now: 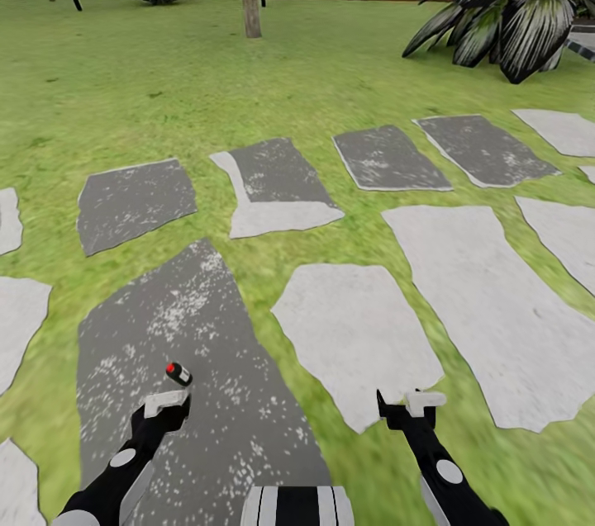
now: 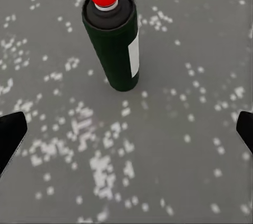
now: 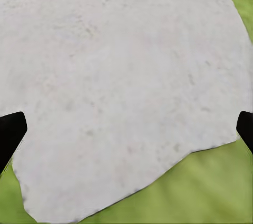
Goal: Pick up the pesticide atomizer in the garden and spray insectifuge to fully cover both potted plants in the garden.
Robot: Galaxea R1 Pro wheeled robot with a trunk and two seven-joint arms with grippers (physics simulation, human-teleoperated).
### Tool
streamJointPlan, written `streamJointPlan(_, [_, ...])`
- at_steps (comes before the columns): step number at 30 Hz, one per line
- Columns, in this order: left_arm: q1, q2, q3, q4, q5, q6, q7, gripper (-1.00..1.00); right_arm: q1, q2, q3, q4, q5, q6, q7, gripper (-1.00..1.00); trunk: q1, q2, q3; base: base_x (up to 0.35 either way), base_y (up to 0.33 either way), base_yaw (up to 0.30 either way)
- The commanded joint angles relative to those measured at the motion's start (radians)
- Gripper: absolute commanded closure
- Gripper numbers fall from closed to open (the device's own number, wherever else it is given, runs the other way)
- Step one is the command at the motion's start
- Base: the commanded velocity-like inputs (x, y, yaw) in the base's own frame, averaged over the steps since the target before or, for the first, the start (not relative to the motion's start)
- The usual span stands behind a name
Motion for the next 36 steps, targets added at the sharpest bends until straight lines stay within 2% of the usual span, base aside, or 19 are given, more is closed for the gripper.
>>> streamJointPlan(1, [0.000,0.000,0.000,0.001,0.007,-0.003,-0.001,-1.00,0.000,0.000,0.000,0.001,0.000,-0.003,0.000,-1.00,0.000,0.000,-0.001,0.292,0.000,-0.002])
streamJointPlan(12, [0.000,0.001,0.000,0.001,0.007,-0.003,-0.001,-1.00,0.000,0.000,0.001,0.000,0.000,-0.003,0.000,-1.00,0.000,0.000,-0.001,0.097,0.001,0.000])
streamJointPlan(18, [0.000,0.001,0.000,0.001,0.007,-0.002,-0.001,-1.00,0.000,0.000,0.001,0.000,0.000,-0.003,0.000,-1.00,0.000,0.000,-0.001,0.161,0.123,0.000])
streamJointPlan(36, [0.000,0.001,0.000,0.001,0.007,-0.002,-0.001,-1.00,0.000,0.000,0.001,0.000,0.000,-0.003,-0.001,-1.00,0.000,0.000,-0.001,0.060,0.006,0.000])
